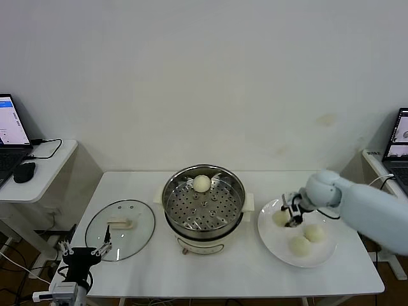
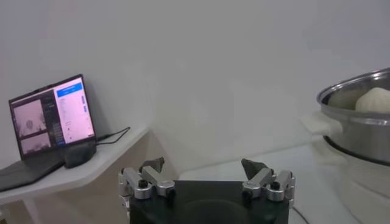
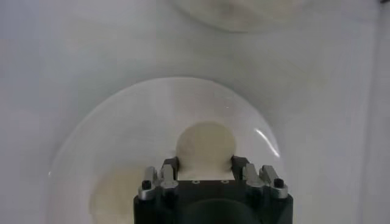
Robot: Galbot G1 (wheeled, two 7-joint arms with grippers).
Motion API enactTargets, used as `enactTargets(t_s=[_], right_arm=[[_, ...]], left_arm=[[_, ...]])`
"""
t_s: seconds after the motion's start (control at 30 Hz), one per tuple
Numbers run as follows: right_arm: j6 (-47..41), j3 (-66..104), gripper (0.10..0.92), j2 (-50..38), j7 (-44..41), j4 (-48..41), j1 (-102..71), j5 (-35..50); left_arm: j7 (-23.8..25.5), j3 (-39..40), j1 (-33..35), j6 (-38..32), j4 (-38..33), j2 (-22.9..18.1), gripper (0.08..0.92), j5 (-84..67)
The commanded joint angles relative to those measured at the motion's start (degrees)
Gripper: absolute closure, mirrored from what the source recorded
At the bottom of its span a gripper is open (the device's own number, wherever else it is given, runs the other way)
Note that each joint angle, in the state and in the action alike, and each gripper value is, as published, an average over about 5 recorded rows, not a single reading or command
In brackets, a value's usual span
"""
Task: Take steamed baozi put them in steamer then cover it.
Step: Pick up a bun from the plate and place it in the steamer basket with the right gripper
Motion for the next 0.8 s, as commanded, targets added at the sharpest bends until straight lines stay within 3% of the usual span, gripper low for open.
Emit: enactTargets(t_s=[0.03, 0.37, 0.8], right_arm=[[-2.8, -8.5, 0.468, 0.7, 0.1, 2.6, 20.7, 11.3], [-12.9, -16.0, 0.463, 18.6, 7.8, 3.6, 28.1, 29.1], [-17.9, -15.5, 0.464, 39.7, 14.6, -8.3, 16.2, 34.2]], left_arm=[[0.0, 0.1, -0.3, 0.1, -0.1, 0.4, 0.177, -0.3], [0.2, -0.6, -0.9, 0.1, 0.4, 1.4, 0.177, -1.8], [0.4, -1.0, -1.8, 0.1, 1.0, 1.0, 0.177, -2.1]])
